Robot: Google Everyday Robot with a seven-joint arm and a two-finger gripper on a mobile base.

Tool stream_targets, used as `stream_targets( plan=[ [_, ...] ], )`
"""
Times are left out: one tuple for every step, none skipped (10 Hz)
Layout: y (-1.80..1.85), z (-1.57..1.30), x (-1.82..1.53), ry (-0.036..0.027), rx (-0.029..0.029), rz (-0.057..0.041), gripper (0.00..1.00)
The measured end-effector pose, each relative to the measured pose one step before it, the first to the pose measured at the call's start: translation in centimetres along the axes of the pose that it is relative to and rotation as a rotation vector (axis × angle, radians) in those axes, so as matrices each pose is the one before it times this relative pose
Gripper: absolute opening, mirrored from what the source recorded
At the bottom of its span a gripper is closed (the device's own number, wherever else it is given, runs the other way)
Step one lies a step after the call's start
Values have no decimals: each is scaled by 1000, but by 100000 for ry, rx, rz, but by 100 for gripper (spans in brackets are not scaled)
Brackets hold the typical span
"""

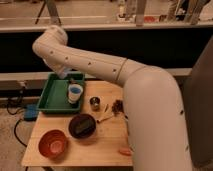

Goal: Place sponge in tray

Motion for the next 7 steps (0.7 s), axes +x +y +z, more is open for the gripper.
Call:
stream_targets(
  plan=[
    [-595, 647, -440, -322, 129, 376, 9],
    [-27, 627, -256, -411, 193, -195, 9],
    [308, 643, -288, -1043, 723, -855, 9],
    [799, 705, -203, -1297, 569, -1670, 9],
    [830, 485, 76, -778, 680, -853, 9],
    [6, 437, 21, -464, 815, 535, 9],
    [-378, 402, -132, -420, 596, 520, 9]
  ],
)
